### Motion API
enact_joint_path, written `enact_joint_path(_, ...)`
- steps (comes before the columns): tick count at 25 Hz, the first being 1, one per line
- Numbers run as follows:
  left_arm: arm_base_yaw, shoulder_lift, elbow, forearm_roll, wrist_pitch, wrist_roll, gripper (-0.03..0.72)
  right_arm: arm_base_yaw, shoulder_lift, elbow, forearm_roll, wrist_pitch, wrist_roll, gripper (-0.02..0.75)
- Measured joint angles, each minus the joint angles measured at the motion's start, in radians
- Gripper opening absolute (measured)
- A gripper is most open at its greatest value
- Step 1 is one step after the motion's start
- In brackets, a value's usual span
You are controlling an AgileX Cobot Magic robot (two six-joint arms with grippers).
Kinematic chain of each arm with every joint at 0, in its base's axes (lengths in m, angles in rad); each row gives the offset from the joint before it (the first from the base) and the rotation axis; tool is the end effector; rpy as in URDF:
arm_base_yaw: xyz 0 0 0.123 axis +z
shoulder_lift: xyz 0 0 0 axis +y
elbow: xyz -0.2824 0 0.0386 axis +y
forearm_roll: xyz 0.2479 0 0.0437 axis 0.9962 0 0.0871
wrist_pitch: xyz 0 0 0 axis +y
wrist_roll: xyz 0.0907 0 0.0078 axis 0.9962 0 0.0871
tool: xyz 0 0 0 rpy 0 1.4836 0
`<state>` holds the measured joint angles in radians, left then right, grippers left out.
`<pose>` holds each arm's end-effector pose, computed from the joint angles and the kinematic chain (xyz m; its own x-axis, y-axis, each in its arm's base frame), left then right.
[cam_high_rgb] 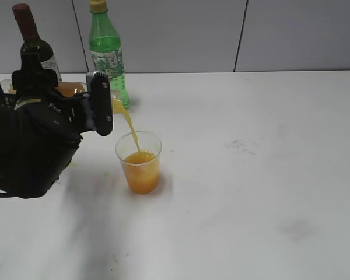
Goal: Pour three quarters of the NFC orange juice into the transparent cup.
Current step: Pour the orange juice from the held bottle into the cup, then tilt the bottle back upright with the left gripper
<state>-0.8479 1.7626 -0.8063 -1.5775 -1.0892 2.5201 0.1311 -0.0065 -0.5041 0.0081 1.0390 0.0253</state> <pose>0.2571 -0.1696 0.1829 -0.3237 0.9302 0.1728 0.3958 -0.0328 0.9177 -0.0055 -0.0001 0.2801 -0.4272 -0.0267 -0.9038 -0.1245 0.9918 0.0296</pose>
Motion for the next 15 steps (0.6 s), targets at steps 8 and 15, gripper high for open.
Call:
enact_joint_path(8,0.0,0.0,0.0,0.002,0.0,0.012,0.477,0.0,0.0,0.0,0.0,0.0,-0.001,0.591)
enact_joint_path(15,0.0,0.0,0.0,0.007,0.0,0.016,0.477,0.0,0.0,0.0,0.0,0.0,0.0,0.591)
